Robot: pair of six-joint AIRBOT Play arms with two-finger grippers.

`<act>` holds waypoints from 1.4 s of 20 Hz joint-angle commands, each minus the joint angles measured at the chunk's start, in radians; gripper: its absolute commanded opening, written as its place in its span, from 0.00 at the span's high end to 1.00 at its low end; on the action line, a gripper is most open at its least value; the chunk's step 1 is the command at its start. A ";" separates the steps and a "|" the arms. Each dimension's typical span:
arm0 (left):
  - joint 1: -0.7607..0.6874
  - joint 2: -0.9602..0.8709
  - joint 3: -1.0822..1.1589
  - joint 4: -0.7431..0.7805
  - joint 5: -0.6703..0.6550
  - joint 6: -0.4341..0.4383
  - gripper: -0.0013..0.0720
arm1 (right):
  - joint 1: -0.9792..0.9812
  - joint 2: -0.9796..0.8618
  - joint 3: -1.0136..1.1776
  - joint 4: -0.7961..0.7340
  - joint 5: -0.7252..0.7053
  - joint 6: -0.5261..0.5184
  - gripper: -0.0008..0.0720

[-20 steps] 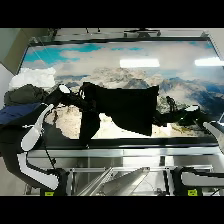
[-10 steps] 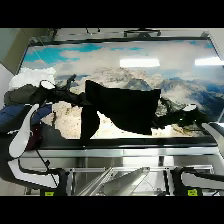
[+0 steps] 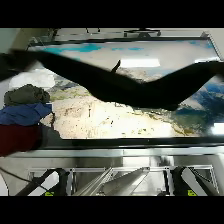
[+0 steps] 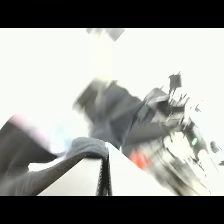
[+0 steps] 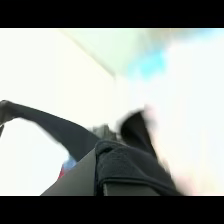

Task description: Fold the shirts.

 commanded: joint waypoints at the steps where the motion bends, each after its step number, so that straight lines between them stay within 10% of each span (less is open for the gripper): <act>1: 0.217 0.166 0.193 -0.370 -0.016 0.048 0.95 | -0.157 0.094 0.275 0.268 0.014 0.000 0.97; 8: 0.641 0.266 0.299 -0.226 0.000 -0.074 0.95 | -0.105 0.076 0.446 -0.011 -0.068 0.019 0.97; 17: -0.092 -0.078 -0.111 0.648 0.235 -0.048 0.95 | 0.375 -0.224 -0.063 -0.512 -0.410 0.015 0.97; 28: -0.174 -0.946 0.248 0.516 0.328 -0.025 0.95 | 0.304 -1.040 0.110 -0.149 -0.454 -0.211 0.97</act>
